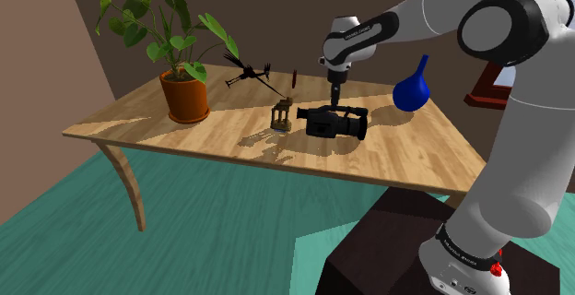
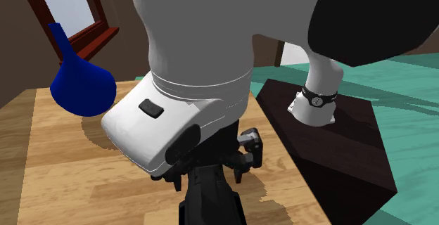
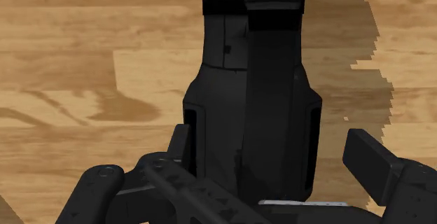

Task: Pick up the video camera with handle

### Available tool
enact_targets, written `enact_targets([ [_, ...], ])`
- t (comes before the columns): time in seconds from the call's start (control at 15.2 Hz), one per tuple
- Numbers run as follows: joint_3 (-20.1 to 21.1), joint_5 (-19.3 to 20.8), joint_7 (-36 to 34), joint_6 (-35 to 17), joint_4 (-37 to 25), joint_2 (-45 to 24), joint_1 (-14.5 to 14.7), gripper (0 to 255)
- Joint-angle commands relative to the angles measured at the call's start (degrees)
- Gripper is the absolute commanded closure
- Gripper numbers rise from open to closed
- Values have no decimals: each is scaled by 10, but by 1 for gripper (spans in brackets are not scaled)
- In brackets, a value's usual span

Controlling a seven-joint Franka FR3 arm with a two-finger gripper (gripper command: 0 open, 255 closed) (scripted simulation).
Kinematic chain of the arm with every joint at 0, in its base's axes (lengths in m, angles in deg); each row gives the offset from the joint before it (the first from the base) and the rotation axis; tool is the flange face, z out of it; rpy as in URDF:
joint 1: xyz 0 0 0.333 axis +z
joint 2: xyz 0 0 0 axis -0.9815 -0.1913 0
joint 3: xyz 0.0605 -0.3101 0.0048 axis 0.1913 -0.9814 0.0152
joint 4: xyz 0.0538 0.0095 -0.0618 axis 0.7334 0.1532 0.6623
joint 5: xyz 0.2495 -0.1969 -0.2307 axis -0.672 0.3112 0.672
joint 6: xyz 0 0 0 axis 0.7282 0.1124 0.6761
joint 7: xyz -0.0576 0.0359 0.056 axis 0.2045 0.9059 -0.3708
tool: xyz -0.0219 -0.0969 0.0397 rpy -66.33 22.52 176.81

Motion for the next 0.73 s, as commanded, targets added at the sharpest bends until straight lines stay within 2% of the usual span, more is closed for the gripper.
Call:
enact_targets([
  [0.0, 1, -2, 1, -14, 9, -5, 0, 0],
  [0.2, 1, -4, 2, -25, 15, -10, -1, 0],
  [0.26, 1, -3, 2, -25, 17, -9, -1, 255],
  [0.66, 1, -3, 2, -25, 16, -10, -1, 255],
])
